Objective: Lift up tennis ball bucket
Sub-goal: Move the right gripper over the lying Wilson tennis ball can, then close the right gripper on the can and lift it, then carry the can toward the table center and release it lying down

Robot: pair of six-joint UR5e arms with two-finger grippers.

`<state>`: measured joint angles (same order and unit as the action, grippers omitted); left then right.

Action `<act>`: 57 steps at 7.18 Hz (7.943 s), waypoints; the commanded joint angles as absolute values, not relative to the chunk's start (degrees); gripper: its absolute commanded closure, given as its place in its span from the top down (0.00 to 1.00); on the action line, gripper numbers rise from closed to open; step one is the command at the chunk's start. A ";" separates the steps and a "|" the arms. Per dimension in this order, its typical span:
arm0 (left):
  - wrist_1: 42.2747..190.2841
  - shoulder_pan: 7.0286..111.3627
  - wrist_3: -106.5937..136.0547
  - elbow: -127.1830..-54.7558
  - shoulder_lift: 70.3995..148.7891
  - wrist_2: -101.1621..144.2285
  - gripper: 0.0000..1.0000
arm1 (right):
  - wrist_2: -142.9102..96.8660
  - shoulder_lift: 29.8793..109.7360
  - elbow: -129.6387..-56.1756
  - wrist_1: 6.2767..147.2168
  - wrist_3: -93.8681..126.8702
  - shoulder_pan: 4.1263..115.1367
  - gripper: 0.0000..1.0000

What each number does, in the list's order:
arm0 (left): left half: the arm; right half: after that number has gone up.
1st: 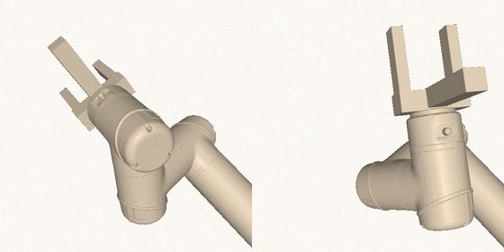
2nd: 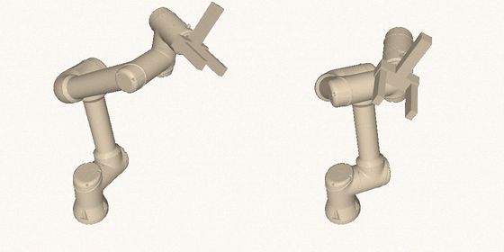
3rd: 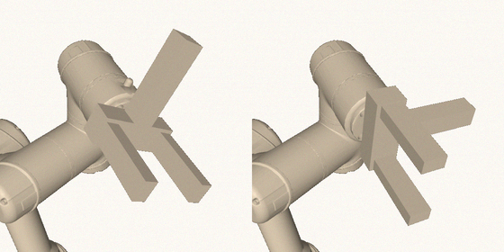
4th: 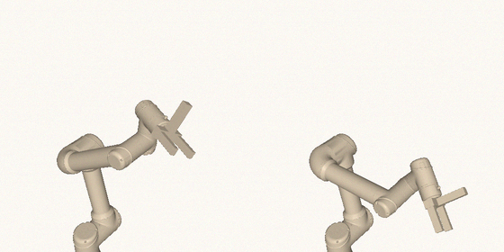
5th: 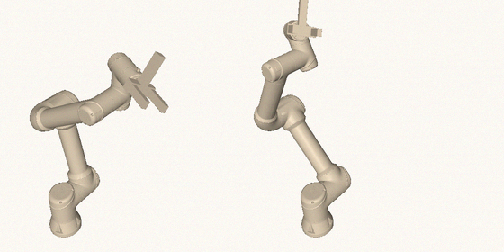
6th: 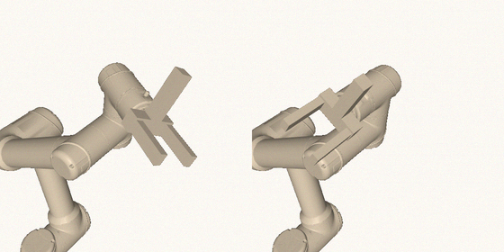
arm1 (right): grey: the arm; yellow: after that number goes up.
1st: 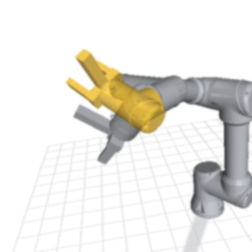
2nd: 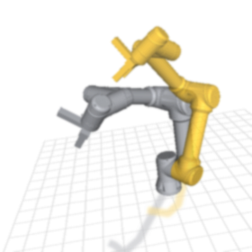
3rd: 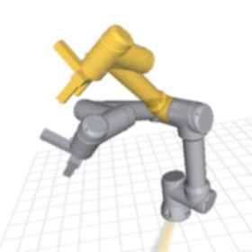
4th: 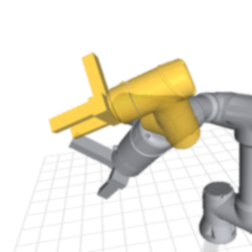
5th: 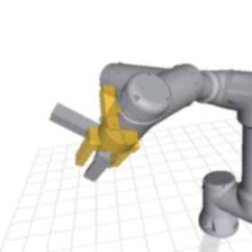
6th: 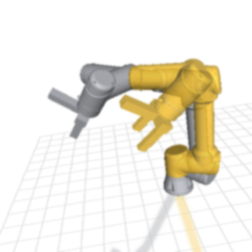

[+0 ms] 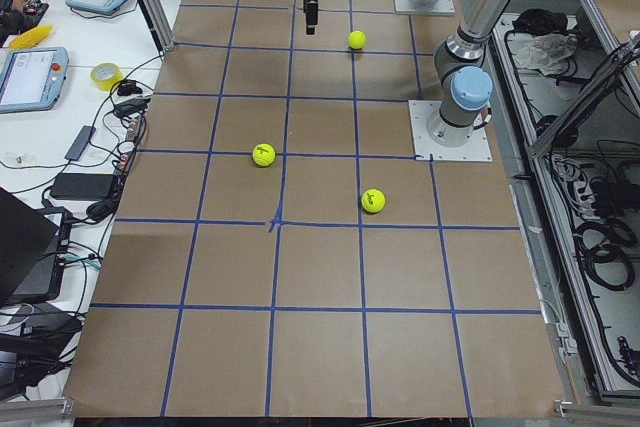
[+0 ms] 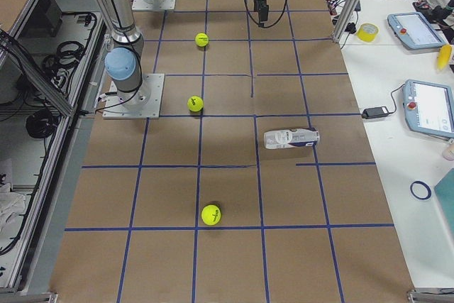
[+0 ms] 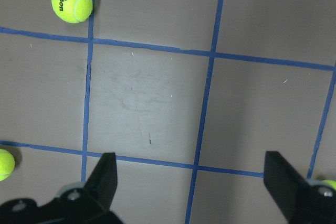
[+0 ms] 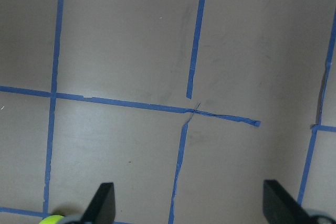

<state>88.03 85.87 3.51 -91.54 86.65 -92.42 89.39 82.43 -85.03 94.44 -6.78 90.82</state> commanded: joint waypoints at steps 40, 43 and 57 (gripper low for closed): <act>90.35 86.31 2.81 -92.82 84.90 -95.46 1.00 | 81.23 51.94 -71.25 120.51 -65.09 99.10 0.20; 90.44 86.31 3.07 -92.81 84.90 -94.57 1.00 | 84.45 51.86 -73.21 123.23 -70.75 111.59 0.24; 89.57 85.52 2.55 -93.07 86.22 -94.49 1.00 | 76.82 58.67 -79.19 120.83 -70.05 105.59 1.00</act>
